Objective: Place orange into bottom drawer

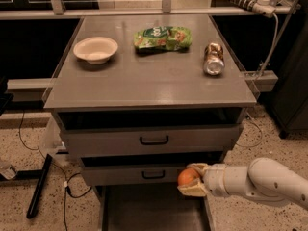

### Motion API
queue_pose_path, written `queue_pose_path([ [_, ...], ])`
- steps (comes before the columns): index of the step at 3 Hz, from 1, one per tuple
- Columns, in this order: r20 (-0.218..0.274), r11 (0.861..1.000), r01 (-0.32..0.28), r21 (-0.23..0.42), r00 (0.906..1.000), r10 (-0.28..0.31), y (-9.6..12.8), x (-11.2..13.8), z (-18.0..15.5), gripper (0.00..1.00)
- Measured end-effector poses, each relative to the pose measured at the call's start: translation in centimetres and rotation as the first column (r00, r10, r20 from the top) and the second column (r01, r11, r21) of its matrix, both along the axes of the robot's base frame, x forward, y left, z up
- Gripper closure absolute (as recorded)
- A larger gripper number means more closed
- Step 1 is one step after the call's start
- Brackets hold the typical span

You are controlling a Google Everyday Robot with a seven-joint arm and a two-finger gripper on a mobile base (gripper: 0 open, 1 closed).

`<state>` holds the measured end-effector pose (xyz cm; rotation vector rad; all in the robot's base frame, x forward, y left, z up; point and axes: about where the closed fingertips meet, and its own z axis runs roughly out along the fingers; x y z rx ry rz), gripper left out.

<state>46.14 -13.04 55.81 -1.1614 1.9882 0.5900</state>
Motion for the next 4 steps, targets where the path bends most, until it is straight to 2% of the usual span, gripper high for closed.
queue_pose_path([
  [1, -0.042, 1.000, 0.002, -0.006, 0.9991, -0.002, -0.2, 1.3, -4.8, 1.00],
  [2, -0.056, 1.000, -0.004, -0.024, 0.9984, 0.002, -0.3, 2.2, -10.1, 1.00],
  [3, -0.027, 0.999, -0.021, -0.036, 0.9994, 0.020, -0.6, 2.9, -14.5, 1.00],
  [4, -0.020, 0.999, -0.034, -0.036, 0.9993, 0.033, -1.0, 4.3, -22.0, 1.00],
])
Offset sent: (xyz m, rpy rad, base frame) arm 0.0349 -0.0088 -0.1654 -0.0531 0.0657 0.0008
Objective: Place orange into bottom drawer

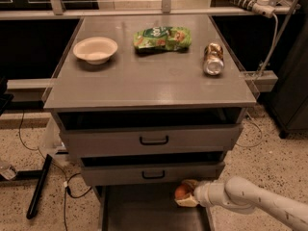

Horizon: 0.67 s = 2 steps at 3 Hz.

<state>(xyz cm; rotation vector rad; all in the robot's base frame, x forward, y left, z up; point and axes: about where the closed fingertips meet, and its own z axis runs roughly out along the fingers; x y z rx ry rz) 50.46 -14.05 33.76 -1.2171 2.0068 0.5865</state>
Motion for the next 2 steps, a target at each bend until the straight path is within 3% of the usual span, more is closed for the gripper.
queue_pose_path([
  [1, 0.000, 1.000, 0.000, 0.000, 1.0000, 0.000, 0.0, 0.0, 0.0, 1.00],
  [2, -0.009, 1.000, -0.028, -0.006, 0.9996, 0.027, 1.8, 0.1, -2.7, 1.00],
])
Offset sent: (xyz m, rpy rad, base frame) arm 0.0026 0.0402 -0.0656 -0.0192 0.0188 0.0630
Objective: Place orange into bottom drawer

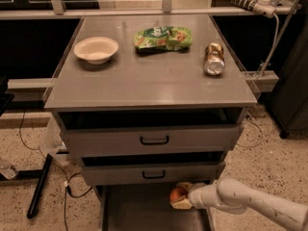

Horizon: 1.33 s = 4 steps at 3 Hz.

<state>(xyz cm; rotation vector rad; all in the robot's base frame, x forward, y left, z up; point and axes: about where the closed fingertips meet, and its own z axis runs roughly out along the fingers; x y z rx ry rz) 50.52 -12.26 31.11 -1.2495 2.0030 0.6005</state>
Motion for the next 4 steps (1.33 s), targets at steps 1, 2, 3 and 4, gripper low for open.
queue_pose_path([
  [1, 0.024, 0.999, -0.013, -0.029, 0.9996, 0.014, 1.9, 0.6, -5.1, 1.00],
  [2, 0.067, 0.999, -0.027, -0.024, 0.9974, 0.029, 3.3, 1.0, -10.0, 1.00],
  [3, 0.106, 0.999, -0.048, -0.006, 0.9932, 0.048, 4.2, 1.1, -13.5, 1.00],
  [4, 0.131, 0.998, -0.064, -0.003, 0.9893, 0.064, 4.4, 1.2, -15.8, 1.00],
])
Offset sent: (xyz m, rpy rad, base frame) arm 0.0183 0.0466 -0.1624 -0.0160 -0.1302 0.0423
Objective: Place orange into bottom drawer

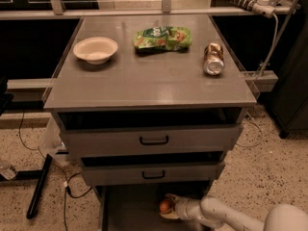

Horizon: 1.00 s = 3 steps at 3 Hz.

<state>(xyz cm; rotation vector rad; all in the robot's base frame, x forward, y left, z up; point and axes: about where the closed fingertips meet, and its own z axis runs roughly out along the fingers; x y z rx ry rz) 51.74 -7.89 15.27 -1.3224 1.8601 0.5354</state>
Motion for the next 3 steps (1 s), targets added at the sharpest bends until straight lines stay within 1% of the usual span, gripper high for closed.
queue_pose_path([
  [1, 0.010, 1.000, -0.008, 0.000, 0.9999, 0.008, -0.21, -0.21, -1.43, 1.00],
  [2, 0.011, 1.000, -0.007, 0.000, 0.9999, 0.007, -0.21, -0.20, -1.48, 0.82],
  [3, 0.010, 1.000, -0.007, 0.000, 0.9999, 0.007, -0.21, -0.20, -1.48, 0.58],
])
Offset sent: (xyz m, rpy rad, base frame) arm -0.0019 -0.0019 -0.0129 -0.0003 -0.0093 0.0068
